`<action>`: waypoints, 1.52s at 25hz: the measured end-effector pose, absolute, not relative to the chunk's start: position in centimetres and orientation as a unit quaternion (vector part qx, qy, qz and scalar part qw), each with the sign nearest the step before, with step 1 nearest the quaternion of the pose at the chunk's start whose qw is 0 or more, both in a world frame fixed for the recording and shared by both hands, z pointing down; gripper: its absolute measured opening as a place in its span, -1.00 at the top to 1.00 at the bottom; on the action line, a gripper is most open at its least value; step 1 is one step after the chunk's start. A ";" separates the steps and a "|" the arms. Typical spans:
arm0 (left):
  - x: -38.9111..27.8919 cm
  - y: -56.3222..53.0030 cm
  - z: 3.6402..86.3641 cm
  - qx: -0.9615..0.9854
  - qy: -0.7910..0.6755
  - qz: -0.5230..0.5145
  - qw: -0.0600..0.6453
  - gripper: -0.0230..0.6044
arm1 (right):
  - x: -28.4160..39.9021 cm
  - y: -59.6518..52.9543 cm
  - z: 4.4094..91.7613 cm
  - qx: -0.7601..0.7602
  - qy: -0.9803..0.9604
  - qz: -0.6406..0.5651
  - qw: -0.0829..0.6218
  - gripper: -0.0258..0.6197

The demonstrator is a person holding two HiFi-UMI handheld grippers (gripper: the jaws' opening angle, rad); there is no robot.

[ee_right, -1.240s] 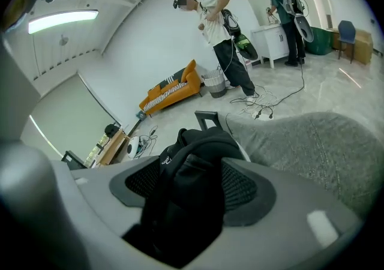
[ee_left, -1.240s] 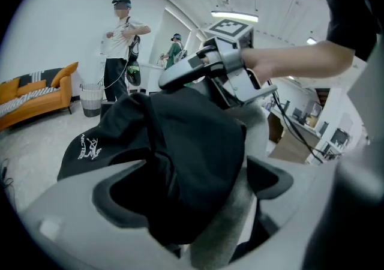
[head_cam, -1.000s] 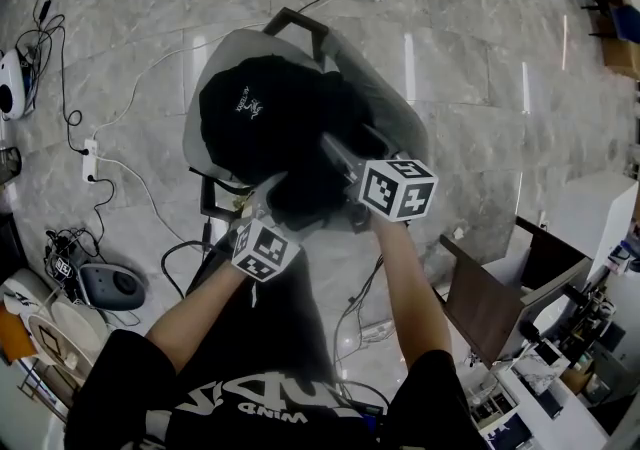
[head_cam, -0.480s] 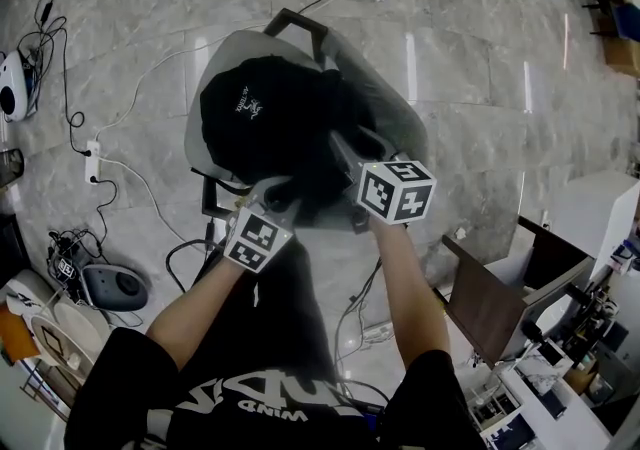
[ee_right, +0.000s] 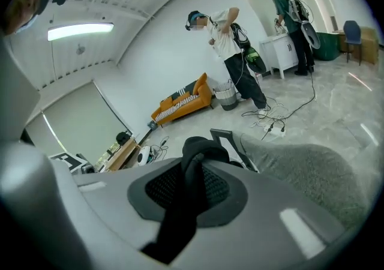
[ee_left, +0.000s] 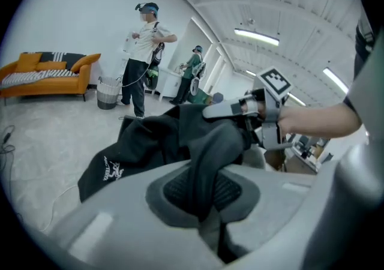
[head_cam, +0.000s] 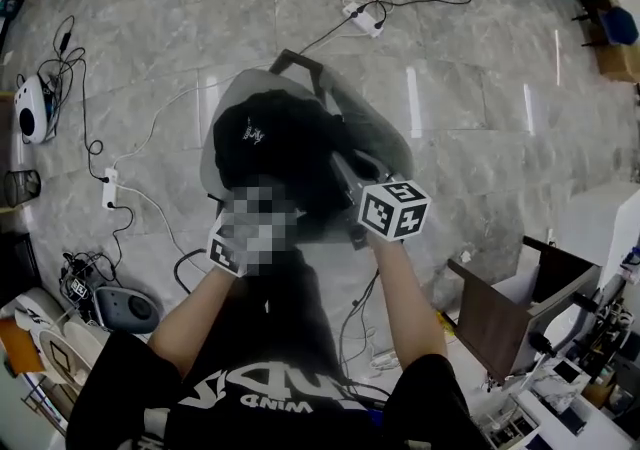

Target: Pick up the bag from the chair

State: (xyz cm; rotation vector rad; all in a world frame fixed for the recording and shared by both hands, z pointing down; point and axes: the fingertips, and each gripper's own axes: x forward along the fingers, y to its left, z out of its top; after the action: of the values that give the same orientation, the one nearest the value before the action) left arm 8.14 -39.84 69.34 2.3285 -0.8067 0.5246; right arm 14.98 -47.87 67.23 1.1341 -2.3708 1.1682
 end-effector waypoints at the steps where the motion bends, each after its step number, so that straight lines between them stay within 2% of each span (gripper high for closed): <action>1: 7.8 -39.9 68.4 0.880 -0.308 0.199 0.304 0.84 | 14.8 -47.6 66.4 0.389 -0.820 0.400 0.125 0.76; 12: 3.0 -39.5 56.4 0.886 -0.361 0.126 0.261 0.85 | 9.9 -46.0 54.4 0.356 -0.872 0.326 0.088 0.77; 24: 3.0 -32.5 42.2 0.924 -0.311 0.064 0.212 0.85 | 9.9 -37.6 39.7 0.341 -0.899 0.270 0.044 0.77; 33: 3.2 -25.7 37.7 0.936 -0.302 0.043 0.178 0.85 | 10.7 -30.0 35.8 0.351 -0.897 0.269 -0.005 0.77; 38: 3.1 -22.0 36.8 0.935 -0.302 0.034 0.183 0.85 | 10.2 -26.3 35.0 0.334 -0.901 0.276 -0.004 0.76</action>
State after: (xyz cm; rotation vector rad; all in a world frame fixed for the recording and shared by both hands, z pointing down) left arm 3.08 -22.00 36.77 2.6387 -0.8517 0.0966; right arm 10.24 -26.33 35.02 1.0527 -2.8383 0.8708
